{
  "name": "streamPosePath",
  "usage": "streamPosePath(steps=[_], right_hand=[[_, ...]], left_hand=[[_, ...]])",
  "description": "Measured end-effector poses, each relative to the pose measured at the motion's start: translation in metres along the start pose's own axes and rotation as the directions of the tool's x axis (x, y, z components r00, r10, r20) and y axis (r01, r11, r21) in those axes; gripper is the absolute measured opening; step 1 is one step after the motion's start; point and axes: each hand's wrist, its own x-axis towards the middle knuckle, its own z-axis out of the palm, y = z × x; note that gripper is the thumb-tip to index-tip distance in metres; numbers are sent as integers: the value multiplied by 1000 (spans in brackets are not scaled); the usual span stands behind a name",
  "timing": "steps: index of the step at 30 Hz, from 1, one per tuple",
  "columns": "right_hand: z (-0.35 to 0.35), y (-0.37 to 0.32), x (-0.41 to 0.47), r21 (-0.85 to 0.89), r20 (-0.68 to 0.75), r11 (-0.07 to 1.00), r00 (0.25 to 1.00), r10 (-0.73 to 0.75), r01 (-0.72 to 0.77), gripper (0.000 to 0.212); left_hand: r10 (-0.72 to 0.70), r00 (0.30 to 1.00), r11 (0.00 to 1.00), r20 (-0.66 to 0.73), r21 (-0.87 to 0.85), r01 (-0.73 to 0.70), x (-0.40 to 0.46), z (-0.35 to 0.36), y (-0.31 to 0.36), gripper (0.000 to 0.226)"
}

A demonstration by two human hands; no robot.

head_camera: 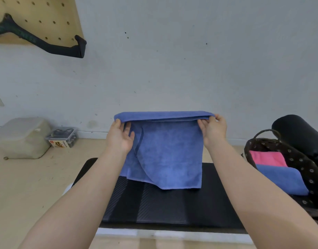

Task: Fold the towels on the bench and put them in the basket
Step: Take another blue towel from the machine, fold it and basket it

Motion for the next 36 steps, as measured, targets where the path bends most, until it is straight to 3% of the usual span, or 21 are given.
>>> streamPosePath(steps=[3, 5, 8, 10, 12, 16, 20, 22, 25, 30, 33, 36], right_hand=[[13, -17, 16, 126, 92, 991, 994, -52, 40, 19], [13, -25, 21, 120, 92, 990, 992, -87, 76, 12], [-6, -23, 20, -171, -43, 979, 992, -115, 106, 8], [-26, -14, 13, -411, -105, 907, 984, -141, 87, 10], [-46, -3, 1, -564, -79, 821, 984, -157, 86, 12], [-79, 14, -28, -656, -62, 754, 997, -39, -12, 26], [-114, 23, -61, -738, -30, 672, 997, 71, -70, 25], [-129, 25, -77, -790, 35, 612, 994, 104, -36, 25], [-149, 24, -102, -888, 104, 459, 987, 122, 37, 24], [-181, 34, -137, -981, 98, 191, 952, 289, 43, 19], [-194, 41, -150, -997, 56, 71, 936, 348, 33, 22], [-202, 47, -162, -998, 6, -48, 912, 411, 29, 21]], left_hand=[[57, 994, 997, 91, -64, -51, 11, 26, 6, 37], [68, 989, 997, 127, -53, -62, 12, 33, 7, 33], [14, 998, 991, 63, 130, -22, 11, 18, 1, 26], [-49, 999, 961, -23, 272, 53, 7, -4, -8, 29], [-92, 991, 933, -102, 340, 121, -1, -26, -17, 30], [-112, 970, 916, -215, 355, 184, -32, -54, -26, 29], [-56, 941, 847, -335, 482, 223, -66, -83, -28, 21], [70, 931, 732, -358, 652, 196, -80, -98, -28, 13], [228, 940, 479, -253, 870, 118, -100, -119, -31, 19], [141, 968, 109, -206, 975, 192, -136, -159, -35, 19], [69, 969, 30, -239, 971, 237, -152, -178, -40, 13], [-47, 956, -115, -289, 952, 282, -164, -189, -44, 13]])
